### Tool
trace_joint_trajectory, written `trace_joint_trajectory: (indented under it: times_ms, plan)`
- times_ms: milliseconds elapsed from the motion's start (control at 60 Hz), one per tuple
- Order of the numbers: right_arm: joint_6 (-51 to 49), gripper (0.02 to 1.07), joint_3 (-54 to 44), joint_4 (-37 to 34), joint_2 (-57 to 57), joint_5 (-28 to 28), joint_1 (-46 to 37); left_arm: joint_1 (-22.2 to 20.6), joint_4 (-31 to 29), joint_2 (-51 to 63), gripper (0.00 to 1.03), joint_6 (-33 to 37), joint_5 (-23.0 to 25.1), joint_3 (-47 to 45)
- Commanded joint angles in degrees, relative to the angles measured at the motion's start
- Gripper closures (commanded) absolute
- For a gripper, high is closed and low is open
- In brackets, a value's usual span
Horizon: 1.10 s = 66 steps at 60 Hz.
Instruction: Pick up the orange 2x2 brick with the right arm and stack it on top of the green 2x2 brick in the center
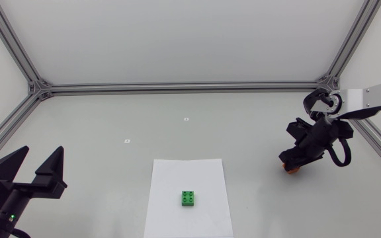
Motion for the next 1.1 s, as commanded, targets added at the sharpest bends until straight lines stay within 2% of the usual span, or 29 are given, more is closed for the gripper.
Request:
trace_joint_trajectory:
  times_ms: [0, 167, 617, 750, 1083]
  plan:
    - [0.1, 0.67, -1.6, 0.3, -1.5, 0.0, 0.3, 0.2, -0.8, -0.5, 0.04, 0.7, 0.3, -2.3]
    - [-0.5, 0.67, -2.1, -0.4, -4.6, 0.4, 0.3, 0.2, -0.8, -0.5, 0.04, 0.7, 0.3, -2.3]
    - [-2.8, 0.77, -5.0, -3.2, -14.4, 0.0, 2.7, 0.2, -0.8, -0.5, 0.04, 0.7, 0.3, -2.3]
    - [-3.5, 0.81, -7.1, -3.2, -18.1, -1.1, 5.1, 0.2, -0.8, -0.5, 0.04, 0.7, 0.3, -2.3]
    - [-5.6, 0.81, -13.2, -4.0, -27.3, -0.8, 14.1, 0.2, -0.8, -0.5, 0.04, 0.7, 0.3, -2.3]
